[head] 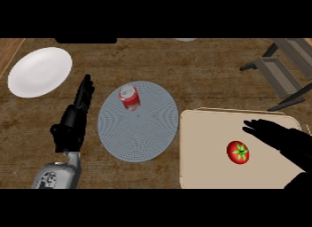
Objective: Pick the tomato from the tray and place it in the tiered basket
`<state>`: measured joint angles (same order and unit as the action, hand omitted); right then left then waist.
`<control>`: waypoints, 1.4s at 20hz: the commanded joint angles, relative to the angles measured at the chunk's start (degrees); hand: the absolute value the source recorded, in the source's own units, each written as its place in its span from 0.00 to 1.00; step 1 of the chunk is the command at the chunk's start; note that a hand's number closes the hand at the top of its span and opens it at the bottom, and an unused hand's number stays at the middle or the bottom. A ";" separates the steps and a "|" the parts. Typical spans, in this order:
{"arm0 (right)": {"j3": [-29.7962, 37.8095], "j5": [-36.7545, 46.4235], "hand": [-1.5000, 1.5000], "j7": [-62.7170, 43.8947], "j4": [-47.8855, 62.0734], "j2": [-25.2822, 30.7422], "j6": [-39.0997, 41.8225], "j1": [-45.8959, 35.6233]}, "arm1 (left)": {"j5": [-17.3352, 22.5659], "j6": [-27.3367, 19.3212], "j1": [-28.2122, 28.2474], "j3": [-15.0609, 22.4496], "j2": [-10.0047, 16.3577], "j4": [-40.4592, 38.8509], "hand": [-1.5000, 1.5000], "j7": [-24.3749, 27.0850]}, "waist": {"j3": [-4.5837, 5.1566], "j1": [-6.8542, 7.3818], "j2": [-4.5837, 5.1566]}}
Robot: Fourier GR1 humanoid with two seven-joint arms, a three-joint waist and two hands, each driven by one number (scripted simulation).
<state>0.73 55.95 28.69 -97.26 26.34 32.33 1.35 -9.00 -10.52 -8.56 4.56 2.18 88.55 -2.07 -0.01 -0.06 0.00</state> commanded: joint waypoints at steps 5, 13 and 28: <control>-2.31 3.44 0.00 -1.10 5.38 -2.85 0.28 -3.94 | 2.95 4.03 1.95 -3.19 2.58 1.89 0.50 0.35 | 0.01 0.22 -0.01; -5.02 7.56 0.00 -0.41 8.03 -5.88 -4.91 -0.47 | -0.34 1.09 1.74 -1.26 -0.21 -0.66 0.50 2.83 | 0.00 0.07 -0.01; -4.23 7.43 0.00 0.89 15.51 -9.78 -6.36 -4.51 | -2.04 -0.01 0.38 0.09 -1.94 1.44 0.50 -0.86 | 0.00 0.14 0.00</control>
<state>-2.98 62.84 28.45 -86.33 18.22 28.97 -2.37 -9.52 -9.23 -8.92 3.24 1.51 88.53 -2.22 0.01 0.01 -0.01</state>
